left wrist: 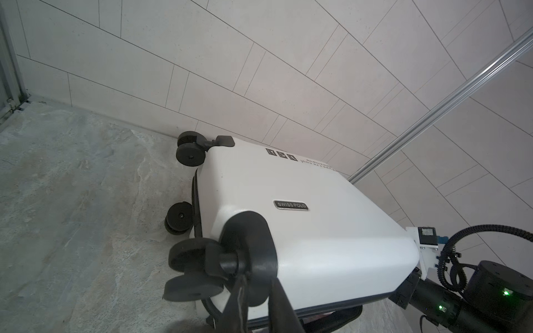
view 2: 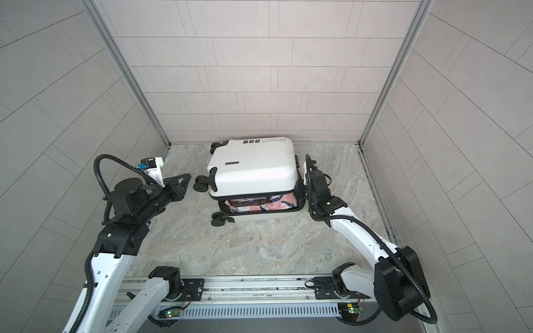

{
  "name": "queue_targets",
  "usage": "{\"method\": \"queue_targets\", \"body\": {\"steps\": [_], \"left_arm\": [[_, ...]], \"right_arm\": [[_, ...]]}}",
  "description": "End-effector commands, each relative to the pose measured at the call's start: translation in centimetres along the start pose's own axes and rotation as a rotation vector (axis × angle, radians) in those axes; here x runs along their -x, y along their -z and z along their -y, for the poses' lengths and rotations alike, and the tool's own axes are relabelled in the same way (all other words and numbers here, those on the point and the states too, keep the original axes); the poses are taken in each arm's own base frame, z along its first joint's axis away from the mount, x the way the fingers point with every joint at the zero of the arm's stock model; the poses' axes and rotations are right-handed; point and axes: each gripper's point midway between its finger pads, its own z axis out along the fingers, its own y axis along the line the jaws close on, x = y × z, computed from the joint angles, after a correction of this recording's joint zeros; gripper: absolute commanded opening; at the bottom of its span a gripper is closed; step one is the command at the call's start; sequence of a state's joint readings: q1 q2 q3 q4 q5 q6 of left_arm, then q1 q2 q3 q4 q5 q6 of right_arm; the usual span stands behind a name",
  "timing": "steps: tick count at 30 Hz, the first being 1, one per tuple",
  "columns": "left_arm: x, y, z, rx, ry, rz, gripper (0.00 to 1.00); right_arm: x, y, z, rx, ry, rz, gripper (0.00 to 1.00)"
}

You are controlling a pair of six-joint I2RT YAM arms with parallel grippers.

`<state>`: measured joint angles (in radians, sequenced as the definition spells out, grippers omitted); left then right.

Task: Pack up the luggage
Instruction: 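Grasp the lid edge with both grippers and swing it closed over the contents, then release the closed lid and lower both grippers beside the suitcase sides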

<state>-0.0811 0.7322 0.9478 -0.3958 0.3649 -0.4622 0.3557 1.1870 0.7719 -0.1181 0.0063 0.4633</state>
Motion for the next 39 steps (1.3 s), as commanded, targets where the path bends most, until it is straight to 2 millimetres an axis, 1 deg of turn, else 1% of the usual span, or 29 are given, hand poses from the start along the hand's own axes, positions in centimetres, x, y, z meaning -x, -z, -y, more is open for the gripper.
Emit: {"method": "queue_targets", "body": {"steps": [1,2,3,4,6,7,8,9,10,12,14,15,17,21,22,25,28,30,32,33,34,36,39], "left_arm": [[0.5,0.2,0.0,0.028,-0.022,-0.017,0.23],[0.5,0.0,-0.1,0.035,-0.023,-0.025,0.27],[0.7,0.1,0.0,0.034,-0.027,-0.022,0.34],[0.3,-0.9,-0.5,0.051,-0.02,-0.055,0.42],[0.2,-1.9,-1.0,0.073,-0.014,-0.09,0.56],[0.0,-2.3,-1.5,0.09,-0.009,-0.109,0.62],[-0.1,-2.9,-1.9,0.107,-0.003,-0.131,0.66],[-0.4,-3.4,-2.4,0.128,0.002,-0.157,0.67],[-0.7,-4.0,-3.3,0.161,0.011,-0.188,0.67],[-1.6,-5.2,-5.2,0.228,0.04,-0.256,0.66],[-2.5,-6.4,-7.2,0.271,0.093,-0.311,0.62],[-2.7,-6.8,-7.8,0.279,0.112,-0.319,0.6],[-3.0,-7.5,-9.3,0.3,0.146,-0.325,0.58],[-3.1,-8.5,-11.3,0.329,0.181,-0.332,0.58],[-3.3,-8.9,-11.8,0.332,0.188,-0.346,0.58],[-4.8,-10.0,-12.6,0.33,0.18,-0.417,0.55],[-6.5,-10.0,-13.6,0.357,0.161,-0.497,0.5],[-7.7,-9.9,-13.9,0.361,0.159,-0.53,0.49],[-8.8,-10.1,-13.8,0.343,0.161,-0.559,0.49],[-9.4,-10.3,-13.6,0.33,0.163,-0.577,0.49],[-10.0,-10.5,-13.3,0.318,0.158,-0.601,0.49],[-11.0,-10.8,-12.5,0.3,0.143,-0.642,0.48],[-12.3,-10.9,-11.5,0.273,0.145,-0.679,0.47]], "right_arm": [[-3.9,1.4,5.5,-0.243,0.016,-0.143,0.07],[-4.3,1.8,6.0,-0.27,0.019,-0.161,0.11],[-4.6,2.1,6.5,-0.291,0.019,-0.176,0.16],[-4.8,2.4,6.9,-0.307,0.018,-0.187,0.21],[-5.2,3.0,7.7,-0.348,0.013,-0.202,0.38],[-5.3,3.3,8.0,-0.371,0.003,-0.204,0.44],[-5.5,3.7,8.5,-0.398,-0.007,-0.21,0.5],[-5.5,3.9,8.7,-0.405,-0.016,-0.212,0.53],[-5.6,3.9,8.7,-0.399,-0.023,-0.219,0.56],[-5.6,3.7,8.1,-0.362,-0.037,-0.233,0.58],[-5.8,3.4,7.7,-0.339,-0.044,-0.26,0.58],[-5.9,3.3,7.6,-0.336,-0.051,-0.27,0.58],[-6.5,3.1,7.5,-0.333,-0.073,-0.288,0.57],[-8.1,2.9,7.4,-0.318,-0.136,-0.317,0.57],[-8.8,2.8,7.2,-0.303,-0.159,-0.33,0.57],[-10.5,2.3,6.6,-0.26,-0.198,-0.366,0.57],[-11.9,1.6,5.8,-0.207,-0.215,-0.399,0.6],[-12.4,1.2,4.8,-0.154,-0.22,-0.402,0.64],[-12.3,0.6,3.5,-0.1,-0.223,-0.387,0.67],[-13.3,0.4,3.6,-0.096,-0.225,-0.405,0.68],[-13.5,0.1,3.5,-0.087,-0.232,-0.406,0.7],[-13.6,-0.4,3.3,-0.084,-0.241,-0.406,0.72],[-13.3,-1.1,3.1,-0.081,-0.246,-0.411,0.72]]}}
